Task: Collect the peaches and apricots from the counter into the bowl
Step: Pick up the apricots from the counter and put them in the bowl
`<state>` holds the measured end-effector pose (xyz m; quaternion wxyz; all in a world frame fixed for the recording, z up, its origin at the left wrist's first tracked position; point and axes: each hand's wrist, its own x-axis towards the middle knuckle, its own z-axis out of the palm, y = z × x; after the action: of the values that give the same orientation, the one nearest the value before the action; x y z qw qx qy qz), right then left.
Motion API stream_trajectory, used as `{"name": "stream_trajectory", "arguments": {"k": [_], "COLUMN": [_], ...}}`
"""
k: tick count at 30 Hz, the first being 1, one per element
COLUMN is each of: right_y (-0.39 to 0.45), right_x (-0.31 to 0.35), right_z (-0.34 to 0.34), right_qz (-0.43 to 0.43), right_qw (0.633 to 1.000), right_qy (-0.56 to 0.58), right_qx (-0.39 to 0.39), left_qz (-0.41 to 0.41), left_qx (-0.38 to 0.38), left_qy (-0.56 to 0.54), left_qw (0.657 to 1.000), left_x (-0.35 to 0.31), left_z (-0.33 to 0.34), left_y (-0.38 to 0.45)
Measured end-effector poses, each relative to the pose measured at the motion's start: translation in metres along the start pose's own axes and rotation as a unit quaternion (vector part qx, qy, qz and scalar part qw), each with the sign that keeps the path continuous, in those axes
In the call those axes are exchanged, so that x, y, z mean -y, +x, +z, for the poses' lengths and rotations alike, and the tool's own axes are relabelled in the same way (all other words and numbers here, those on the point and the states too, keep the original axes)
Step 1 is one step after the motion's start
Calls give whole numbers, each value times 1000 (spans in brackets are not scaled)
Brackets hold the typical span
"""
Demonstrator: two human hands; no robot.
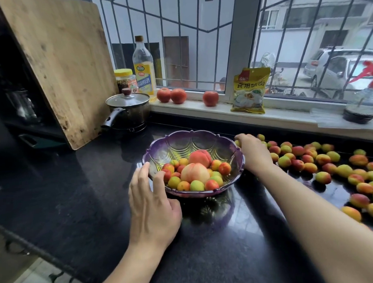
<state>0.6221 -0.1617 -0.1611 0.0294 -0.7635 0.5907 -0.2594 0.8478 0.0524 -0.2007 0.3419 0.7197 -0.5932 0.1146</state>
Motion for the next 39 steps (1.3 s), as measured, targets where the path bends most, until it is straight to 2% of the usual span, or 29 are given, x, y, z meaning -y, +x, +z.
{"name": "stream_trajectory", "arguments": {"k": [1,3,5,7,9,11,14,16,18,20,23,28,33,35,37,39], "right_y": [-3,-12,-27,-44,-57,-64,-68,-69,-70,-71,-70,-65,-67,-68,-67,-66], "right_x": [1,3,10,21,32,40,41,39,39,41,44,36,32,32,33,37], "right_z": [-8,-24,-37,-44,-45,-47,-52,-57,-58,-55,-50,-46,-38,-41,-48,-59], "right_qz": [43,110,104,61,24,4,-16,-47,-83,-99,-81,-12,61,68,78,84], "right_qw": [996,963,934,929,937,949,958,965,976,986,991,976,967,968,973,982], "right_qy": [77,242,340,365,348,315,285,257,199,131,99,217,241,235,210,148], "right_qx": [-27,-42,-23,-16,-14,0,19,27,36,39,36,-13,57,57,55,83], "left_qz": [14,74,141,176,170,123,-5,-99,-150,-150,-137,-139,-171,-177,-181,-188], "left_qx": [-5,-20,-31,-38,-58,-82,-101,-82,-50,-42,-33,-11,-13,-27,-60,-75], "left_qy": [-4,-15,-32,-45,-51,-51,-74,-125,-181,-201,-187,-182,-180,-186,-188,-189], "left_qw": [1000,997,989,983,982,988,992,984,971,967,972,973,969,966,964,961], "left_x": [0,-2,-3,-3,-3,-2,-1,0,3,5,4,3,5,5,4,4], "left_z": [-1,-2,-2,-3,-4,-5,-7,-8,-9,-8,-8,-8,-5,-3,-4,-5], "left_y": [0,-3,-5,-6,-8,-8,-5,0,4,6,5,6,6,6,8,9]}}
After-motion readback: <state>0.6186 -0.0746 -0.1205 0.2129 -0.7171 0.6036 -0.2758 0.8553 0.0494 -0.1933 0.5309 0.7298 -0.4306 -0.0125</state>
